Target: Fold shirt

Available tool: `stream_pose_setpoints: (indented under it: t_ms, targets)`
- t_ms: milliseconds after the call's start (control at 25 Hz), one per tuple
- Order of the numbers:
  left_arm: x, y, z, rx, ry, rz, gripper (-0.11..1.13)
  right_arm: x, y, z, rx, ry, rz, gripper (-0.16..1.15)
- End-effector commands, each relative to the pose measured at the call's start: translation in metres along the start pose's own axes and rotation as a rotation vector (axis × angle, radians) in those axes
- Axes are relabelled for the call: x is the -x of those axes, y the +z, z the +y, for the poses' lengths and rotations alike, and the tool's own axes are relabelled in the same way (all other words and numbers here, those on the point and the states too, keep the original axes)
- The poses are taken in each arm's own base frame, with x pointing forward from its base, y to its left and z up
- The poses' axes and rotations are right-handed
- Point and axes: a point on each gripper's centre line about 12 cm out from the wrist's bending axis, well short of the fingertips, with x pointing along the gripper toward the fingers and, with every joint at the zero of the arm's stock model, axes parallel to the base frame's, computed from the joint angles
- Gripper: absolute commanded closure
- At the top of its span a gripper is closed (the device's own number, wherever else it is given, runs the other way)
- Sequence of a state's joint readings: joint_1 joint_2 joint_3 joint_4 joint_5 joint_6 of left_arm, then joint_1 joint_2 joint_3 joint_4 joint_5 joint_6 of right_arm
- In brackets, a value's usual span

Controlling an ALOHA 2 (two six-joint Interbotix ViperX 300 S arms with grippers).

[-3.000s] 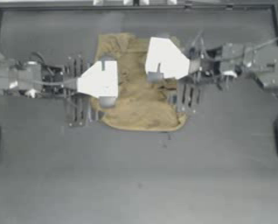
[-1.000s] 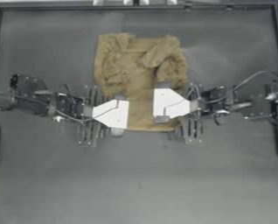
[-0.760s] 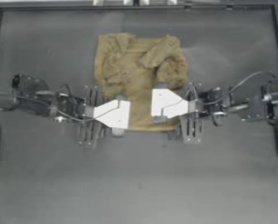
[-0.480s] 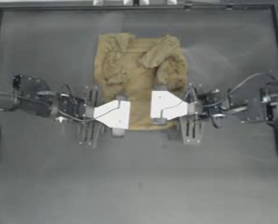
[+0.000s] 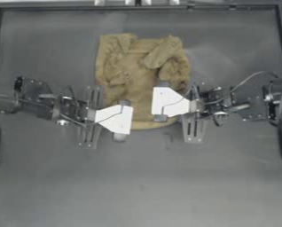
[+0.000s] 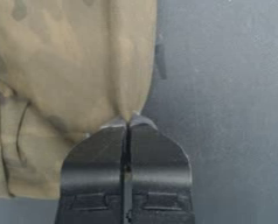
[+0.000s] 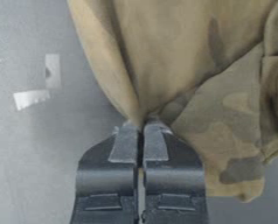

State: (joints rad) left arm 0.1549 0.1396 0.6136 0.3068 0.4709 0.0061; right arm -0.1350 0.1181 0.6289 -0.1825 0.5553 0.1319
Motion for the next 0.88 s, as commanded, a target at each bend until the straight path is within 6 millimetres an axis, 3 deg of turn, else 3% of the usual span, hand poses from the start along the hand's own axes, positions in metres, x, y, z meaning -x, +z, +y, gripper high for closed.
stream_pose_setpoints:
  t_ms: [40,240,880]
  targets:
    - [0.023,0.009,-0.003,0.009,0.008,-0.059,0.96,0.011,0.005,0.009,-0.007,0.024,-0.044,0.92]
    - [0.047,0.015,-0.018,0.039,-0.002,-0.122,0.96,0.027,0.009,0.021,-0.014,0.052,-0.088,0.92]
    - [0.109,0.027,-0.101,0.146,-0.076,-0.227,0.96,0.088,0.0,0.078,-0.142,0.136,-0.242,0.91]
